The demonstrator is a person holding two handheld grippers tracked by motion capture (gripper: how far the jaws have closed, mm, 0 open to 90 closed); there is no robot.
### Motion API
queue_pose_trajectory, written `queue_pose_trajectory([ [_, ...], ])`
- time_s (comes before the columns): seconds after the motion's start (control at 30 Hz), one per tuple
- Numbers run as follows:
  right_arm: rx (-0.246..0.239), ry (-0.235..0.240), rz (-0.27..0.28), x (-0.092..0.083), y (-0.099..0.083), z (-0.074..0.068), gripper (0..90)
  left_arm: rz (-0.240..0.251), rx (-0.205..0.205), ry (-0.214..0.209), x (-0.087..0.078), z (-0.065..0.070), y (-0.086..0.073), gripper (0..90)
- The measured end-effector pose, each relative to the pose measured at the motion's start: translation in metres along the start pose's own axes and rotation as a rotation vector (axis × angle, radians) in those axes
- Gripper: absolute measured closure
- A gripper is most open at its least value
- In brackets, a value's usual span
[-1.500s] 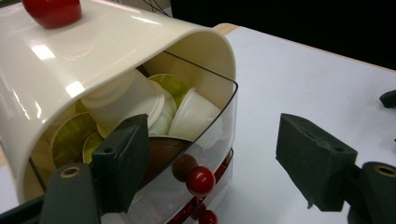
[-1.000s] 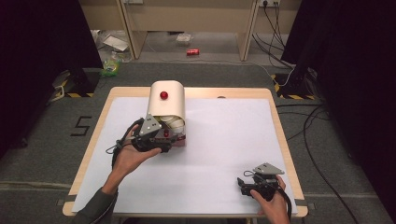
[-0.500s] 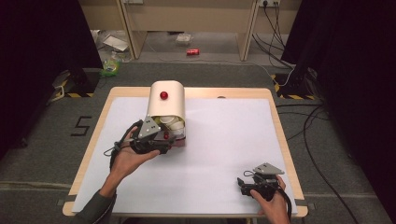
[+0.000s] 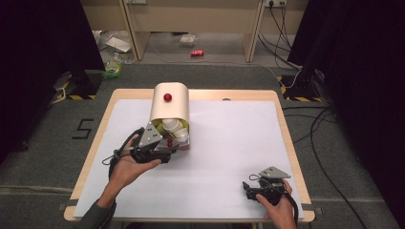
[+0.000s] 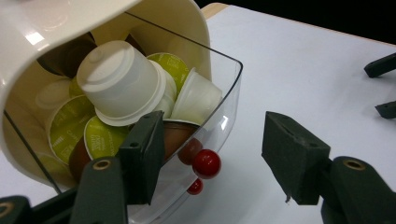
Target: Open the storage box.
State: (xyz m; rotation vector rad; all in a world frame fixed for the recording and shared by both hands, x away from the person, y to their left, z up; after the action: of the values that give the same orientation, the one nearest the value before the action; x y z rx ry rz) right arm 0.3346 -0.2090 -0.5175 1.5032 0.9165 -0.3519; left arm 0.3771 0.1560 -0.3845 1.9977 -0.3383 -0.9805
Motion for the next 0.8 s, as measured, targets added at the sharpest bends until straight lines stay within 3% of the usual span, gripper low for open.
queue_pose_trajectory([
  [0.43, -0.001, 0.001, 0.000, 0.000, 0.000, 0.000, 11.6, 0.004, 0.015, 0.010, -0.005, 0.006, -0.002, 40.3],
  [0.6, -0.001, 0.001, 0.000, 0.000, 0.000, 0.000, 11.6, -0.003, 0.048, 0.019, -0.007, 0.010, -0.002, 40.3],
  [0.8, 0.002, 0.000, -0.001, 0.000, 0.000, 0.000, 11.6, -0.005, 0.051, 0.014, -0.009, 0.013, -0.003, 40.3],
])
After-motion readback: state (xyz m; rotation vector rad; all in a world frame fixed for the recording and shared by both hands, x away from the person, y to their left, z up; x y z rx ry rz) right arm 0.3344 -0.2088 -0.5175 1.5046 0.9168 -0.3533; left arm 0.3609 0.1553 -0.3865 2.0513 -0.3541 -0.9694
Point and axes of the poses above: each handheld gripper's, and its own axes: x roughly forward along the jaws, y roughly out of its top, z roughly to its right, the point moved 3 cm from there along x, roughly forward along the jaws, and after that the axes turned 14 degrees about x, right-handed, at the moved point
